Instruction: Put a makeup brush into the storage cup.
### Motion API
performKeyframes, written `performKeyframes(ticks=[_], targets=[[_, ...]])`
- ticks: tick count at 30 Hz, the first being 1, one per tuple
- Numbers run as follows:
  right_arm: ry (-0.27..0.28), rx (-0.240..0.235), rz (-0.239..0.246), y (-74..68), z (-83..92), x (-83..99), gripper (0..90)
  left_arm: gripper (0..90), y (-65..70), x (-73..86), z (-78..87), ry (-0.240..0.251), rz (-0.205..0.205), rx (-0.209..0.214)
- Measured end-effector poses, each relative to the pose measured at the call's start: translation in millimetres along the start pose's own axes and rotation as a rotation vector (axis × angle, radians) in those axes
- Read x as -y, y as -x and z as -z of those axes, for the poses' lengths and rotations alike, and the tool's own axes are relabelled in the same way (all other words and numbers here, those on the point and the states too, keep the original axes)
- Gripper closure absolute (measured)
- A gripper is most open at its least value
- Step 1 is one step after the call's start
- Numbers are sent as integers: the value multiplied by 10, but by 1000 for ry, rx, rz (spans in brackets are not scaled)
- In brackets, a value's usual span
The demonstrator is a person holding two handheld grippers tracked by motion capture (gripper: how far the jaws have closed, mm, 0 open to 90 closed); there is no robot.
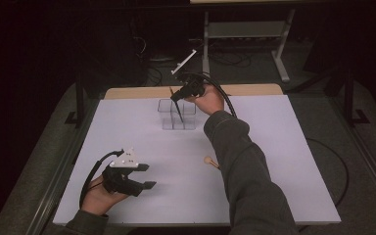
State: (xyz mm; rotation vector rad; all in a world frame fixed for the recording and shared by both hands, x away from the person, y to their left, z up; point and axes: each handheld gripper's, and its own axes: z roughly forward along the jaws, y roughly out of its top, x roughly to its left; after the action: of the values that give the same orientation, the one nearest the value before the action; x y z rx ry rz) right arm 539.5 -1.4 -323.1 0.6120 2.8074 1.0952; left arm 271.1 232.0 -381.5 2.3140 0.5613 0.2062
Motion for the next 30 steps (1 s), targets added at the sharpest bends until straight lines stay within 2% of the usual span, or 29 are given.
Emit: performKeyframes(ticks=[7, 22, 25, 30], targets=[[-20, -4, -1, -22, -66, 45, 820, 369, -2, 4, -4, -10, -10, -1], [-26, 5, -8, -18, -123, 113, 817, 370, -3, 5, -5, -12, -10, -5], [-32, 0, -22, -27, -128, 114, 815, 369, -4, 5, -3, -11, -10, -5], [-27, 8, -28, -16, -132, 132, 772, 369, -4, 7, -1, -13, -10, -5]])
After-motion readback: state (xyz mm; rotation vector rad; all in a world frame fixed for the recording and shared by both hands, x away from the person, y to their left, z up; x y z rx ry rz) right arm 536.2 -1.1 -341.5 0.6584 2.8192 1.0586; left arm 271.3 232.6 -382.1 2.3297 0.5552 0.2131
